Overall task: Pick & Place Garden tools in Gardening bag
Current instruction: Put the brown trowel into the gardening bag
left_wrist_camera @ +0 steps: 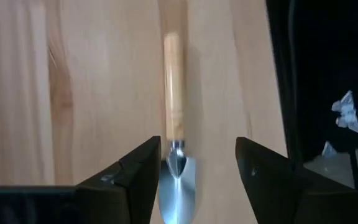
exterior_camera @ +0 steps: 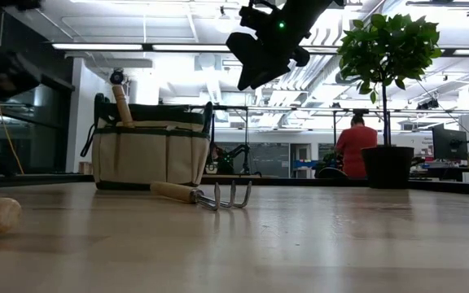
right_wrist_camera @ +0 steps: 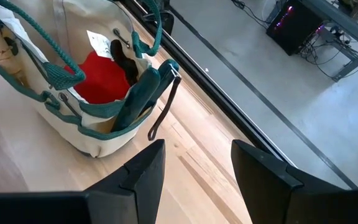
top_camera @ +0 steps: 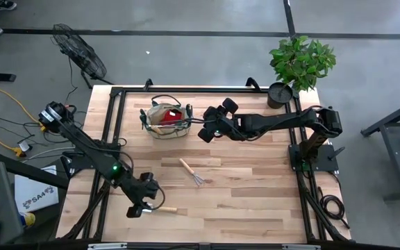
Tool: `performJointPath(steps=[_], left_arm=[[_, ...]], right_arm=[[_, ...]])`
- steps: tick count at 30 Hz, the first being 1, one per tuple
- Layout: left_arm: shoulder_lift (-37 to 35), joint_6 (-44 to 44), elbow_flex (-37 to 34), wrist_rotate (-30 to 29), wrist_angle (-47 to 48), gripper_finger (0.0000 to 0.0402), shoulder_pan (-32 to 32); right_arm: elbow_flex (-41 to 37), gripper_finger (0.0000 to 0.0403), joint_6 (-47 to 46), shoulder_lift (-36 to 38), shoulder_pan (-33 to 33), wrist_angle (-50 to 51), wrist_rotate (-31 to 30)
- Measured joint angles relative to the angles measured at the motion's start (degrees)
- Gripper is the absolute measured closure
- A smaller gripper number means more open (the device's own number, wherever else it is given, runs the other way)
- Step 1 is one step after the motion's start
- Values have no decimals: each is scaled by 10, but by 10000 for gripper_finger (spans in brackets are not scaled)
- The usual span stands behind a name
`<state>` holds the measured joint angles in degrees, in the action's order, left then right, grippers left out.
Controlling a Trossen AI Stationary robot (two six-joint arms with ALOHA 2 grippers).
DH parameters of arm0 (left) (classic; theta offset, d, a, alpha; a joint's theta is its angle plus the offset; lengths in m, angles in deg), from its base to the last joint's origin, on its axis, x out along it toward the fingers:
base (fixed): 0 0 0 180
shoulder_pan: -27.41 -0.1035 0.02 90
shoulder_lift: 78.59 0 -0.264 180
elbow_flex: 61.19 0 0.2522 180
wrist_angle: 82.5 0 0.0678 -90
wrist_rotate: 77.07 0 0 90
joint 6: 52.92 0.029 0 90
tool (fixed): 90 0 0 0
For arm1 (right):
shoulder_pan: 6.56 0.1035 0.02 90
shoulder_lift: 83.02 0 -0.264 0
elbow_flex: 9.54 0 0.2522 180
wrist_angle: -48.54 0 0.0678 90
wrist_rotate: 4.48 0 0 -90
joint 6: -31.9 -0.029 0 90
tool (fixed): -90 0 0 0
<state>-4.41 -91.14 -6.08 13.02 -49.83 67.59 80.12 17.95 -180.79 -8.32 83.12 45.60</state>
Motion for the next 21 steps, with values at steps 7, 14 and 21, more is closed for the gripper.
performJointPath(steps=[7,14,21], left_arm=[[40,-13,0,10,1,214,12],[103,0,0,29,-41,218,12],[129,6,11,27,-37,218,12]], right_arm=[[0,225,-2,0,0,0,0],[0,225,-15,0,0,14,1],[0,225,-15,0,1,17,1]])
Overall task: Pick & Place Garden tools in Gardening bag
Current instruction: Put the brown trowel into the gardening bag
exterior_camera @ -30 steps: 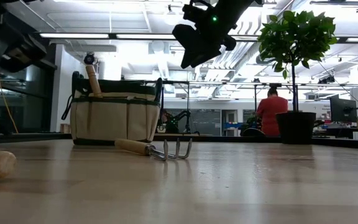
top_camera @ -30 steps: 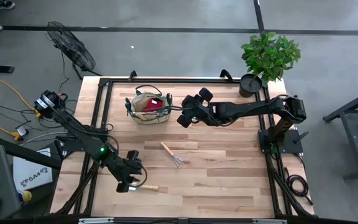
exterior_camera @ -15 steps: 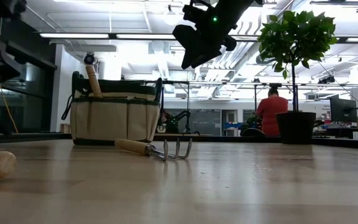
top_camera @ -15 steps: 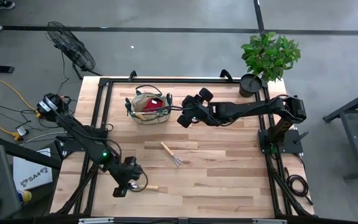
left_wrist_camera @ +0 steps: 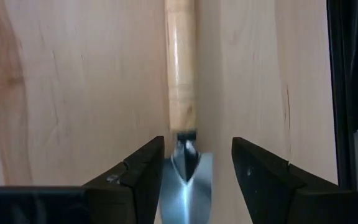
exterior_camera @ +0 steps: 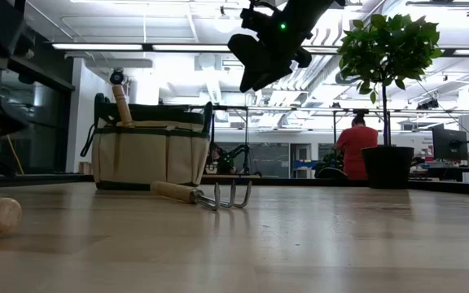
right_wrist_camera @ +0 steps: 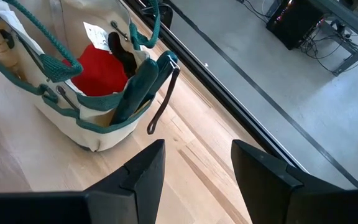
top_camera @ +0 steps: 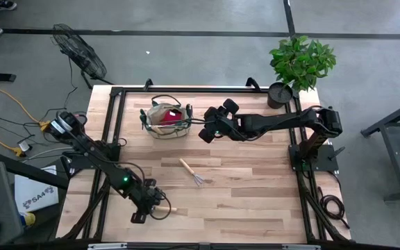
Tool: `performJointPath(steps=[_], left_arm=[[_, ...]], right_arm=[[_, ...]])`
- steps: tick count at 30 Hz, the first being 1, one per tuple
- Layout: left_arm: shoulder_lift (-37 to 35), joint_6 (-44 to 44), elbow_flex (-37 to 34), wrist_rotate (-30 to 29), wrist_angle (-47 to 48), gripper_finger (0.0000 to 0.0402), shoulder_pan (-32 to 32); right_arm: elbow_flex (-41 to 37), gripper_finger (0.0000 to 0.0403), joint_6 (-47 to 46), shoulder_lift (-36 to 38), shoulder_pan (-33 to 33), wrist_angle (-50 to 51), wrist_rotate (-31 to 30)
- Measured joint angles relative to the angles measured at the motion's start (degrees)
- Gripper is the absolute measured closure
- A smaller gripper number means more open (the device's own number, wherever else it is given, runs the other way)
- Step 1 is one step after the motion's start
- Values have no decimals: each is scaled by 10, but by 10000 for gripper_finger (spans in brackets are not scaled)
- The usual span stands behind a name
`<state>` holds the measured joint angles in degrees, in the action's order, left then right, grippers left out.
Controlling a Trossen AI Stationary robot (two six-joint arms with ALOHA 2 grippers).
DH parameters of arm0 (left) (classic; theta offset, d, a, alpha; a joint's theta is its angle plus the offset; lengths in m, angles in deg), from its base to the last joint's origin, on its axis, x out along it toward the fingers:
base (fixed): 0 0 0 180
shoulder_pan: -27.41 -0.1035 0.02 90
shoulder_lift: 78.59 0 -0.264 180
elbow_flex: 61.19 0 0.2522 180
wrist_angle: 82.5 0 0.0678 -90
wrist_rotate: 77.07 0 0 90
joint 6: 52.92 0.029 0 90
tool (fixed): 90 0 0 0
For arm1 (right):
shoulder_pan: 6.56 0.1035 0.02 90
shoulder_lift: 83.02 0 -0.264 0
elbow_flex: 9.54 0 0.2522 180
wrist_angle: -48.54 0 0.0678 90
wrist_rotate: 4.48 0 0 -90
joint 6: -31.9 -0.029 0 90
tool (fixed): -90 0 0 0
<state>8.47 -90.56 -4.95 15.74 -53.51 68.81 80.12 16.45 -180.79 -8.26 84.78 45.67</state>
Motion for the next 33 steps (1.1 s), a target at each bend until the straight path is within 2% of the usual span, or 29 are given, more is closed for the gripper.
performJointPath(steps=[5,13,21,24,30,33], left_arm=[[22,42,30,-30,27,218,4],[82,89,79,-36,79,218,4],[95,100,87,-58,92,224,7],[95,110,87,-73,100,250,8],[96,123,87,-84,107,335,11],[96,125,87,-83,109,356,11]], right_arm=[[0,225,0,0,1,0,0],[0,225,0,0,2,0,0],[0,225,0,0,2,0,0],[0,225,0,0,2,0,0],[0,225,0,0,2,1,0],[0,225,0,0,2,1,0]])
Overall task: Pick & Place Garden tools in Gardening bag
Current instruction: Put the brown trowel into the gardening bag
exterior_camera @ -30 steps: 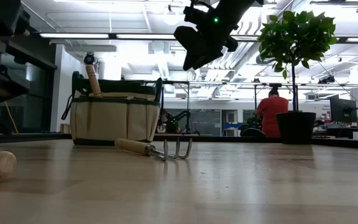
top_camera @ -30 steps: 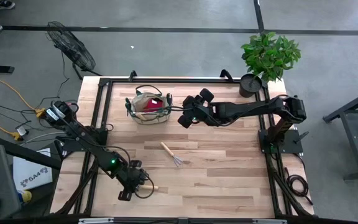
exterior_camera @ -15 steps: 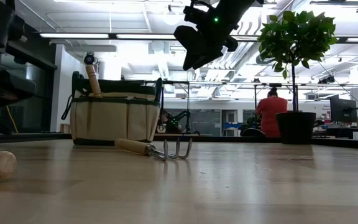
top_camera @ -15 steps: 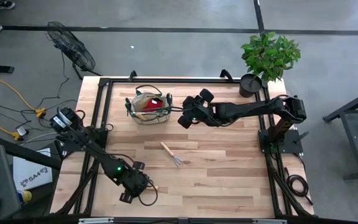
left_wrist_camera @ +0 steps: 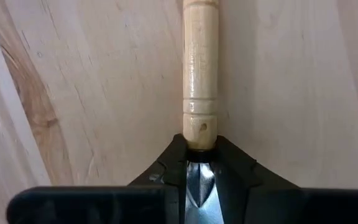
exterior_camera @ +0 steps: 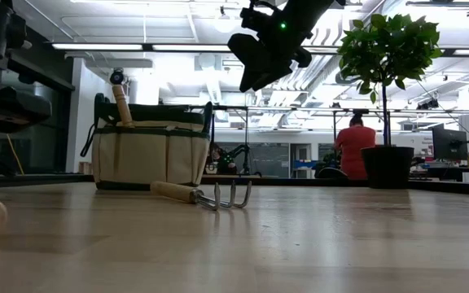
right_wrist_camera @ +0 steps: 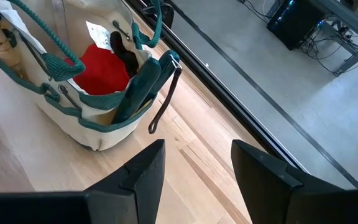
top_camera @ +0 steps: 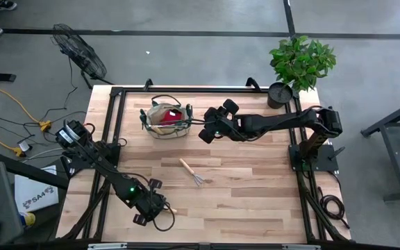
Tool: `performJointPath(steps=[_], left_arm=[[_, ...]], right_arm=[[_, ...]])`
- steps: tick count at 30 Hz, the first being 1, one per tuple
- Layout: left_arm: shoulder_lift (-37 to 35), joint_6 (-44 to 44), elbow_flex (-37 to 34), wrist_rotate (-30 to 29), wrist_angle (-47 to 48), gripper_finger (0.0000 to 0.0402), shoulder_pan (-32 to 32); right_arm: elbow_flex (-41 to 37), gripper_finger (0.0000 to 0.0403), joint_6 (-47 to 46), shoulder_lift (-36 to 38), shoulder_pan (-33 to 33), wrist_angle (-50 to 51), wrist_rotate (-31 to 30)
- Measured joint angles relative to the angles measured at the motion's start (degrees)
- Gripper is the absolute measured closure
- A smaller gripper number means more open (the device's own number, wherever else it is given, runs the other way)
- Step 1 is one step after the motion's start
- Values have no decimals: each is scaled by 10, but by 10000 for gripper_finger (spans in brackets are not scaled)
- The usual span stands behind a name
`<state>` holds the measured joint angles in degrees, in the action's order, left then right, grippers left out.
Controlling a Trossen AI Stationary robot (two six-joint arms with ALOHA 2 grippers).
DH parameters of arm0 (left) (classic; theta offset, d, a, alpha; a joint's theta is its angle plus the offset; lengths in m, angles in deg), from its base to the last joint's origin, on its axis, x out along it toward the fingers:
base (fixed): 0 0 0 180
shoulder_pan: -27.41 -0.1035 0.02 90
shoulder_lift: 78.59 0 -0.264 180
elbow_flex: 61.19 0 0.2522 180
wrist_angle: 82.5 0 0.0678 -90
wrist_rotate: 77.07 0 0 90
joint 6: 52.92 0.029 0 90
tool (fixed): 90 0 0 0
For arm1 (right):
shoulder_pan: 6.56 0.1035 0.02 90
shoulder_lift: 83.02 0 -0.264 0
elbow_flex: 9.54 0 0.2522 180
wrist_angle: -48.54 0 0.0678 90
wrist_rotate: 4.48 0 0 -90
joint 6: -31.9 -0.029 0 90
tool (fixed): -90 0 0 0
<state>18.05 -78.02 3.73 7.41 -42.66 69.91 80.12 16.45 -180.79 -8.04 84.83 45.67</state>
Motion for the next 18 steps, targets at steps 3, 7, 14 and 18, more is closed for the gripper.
performJointPath(steps=[3,7,14,18], left_arm=[[0,-11,0,-9,0,356,0],[-5,-40,-2,-51,7,356,1],[-43,-125,-3,-214,66,356,-1],[-68,-184,-4,-293,112,356,-1]], right_arm=[[0,225,0,0,0,0,0],[0,225,0,0,1,0,0],[0,225,-4,0,5,0,1],[0,225,-10,0,5,0,9]])
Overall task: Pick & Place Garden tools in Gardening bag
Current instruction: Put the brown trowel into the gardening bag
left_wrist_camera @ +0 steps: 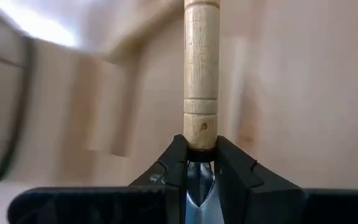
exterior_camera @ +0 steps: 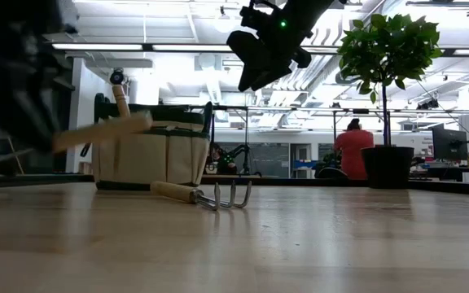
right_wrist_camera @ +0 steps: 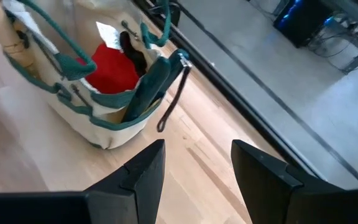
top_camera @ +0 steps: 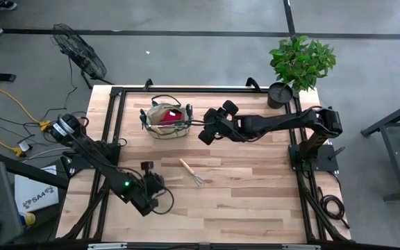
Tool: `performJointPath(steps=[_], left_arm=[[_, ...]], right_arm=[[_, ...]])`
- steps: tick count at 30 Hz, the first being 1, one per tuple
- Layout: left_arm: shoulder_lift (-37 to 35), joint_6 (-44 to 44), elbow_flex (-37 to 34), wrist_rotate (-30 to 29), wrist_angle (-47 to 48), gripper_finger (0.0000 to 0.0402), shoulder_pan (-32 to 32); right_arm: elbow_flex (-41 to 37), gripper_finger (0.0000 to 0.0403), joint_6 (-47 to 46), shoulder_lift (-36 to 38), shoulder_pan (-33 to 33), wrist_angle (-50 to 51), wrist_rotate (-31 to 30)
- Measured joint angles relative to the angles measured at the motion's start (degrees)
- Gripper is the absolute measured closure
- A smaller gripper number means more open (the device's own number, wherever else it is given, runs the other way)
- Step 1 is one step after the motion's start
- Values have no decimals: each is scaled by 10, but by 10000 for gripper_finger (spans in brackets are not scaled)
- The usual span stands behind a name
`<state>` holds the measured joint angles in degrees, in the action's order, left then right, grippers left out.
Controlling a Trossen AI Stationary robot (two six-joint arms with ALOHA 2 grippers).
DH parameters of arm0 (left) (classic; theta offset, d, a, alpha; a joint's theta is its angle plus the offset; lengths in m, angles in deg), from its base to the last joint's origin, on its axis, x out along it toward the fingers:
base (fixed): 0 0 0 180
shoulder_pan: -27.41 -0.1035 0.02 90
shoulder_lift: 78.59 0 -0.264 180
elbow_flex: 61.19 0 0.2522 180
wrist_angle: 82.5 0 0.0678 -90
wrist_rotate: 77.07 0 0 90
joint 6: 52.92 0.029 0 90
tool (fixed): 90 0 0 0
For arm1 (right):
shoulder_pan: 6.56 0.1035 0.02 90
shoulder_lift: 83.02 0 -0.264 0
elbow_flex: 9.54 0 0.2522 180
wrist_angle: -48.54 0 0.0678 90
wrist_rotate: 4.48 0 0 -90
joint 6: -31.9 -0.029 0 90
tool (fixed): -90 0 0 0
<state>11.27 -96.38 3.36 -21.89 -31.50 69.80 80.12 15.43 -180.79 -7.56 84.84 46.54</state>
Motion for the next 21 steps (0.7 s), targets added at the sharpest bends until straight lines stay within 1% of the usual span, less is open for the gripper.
performJointPath(steps=[4,8,11,14,17,19,21], left_arm=[[-24,-55,0,-77,22,356,0],[-41,-99,1,-177,22,356,0],[-45,-136,1,-269,23,356,0],[-45,-183,1,-377,22,356,0],[-45,-229,1,-466,21,356,-1],[-45,-262,1,-508,21,356,-7],[-45,-300,2,-528,21,356,-16]], right_arm=[[0,225,0,0,0,0,10],[0,225,0,0,0,-1,10],[0,225,0,0,0,-3,10],[0,225,0,0,0,-4,10],[0,225,0,0,0,-4,10],[0,225,0,0,0,-4,10],[0,225,0,0,0,-4,10]])
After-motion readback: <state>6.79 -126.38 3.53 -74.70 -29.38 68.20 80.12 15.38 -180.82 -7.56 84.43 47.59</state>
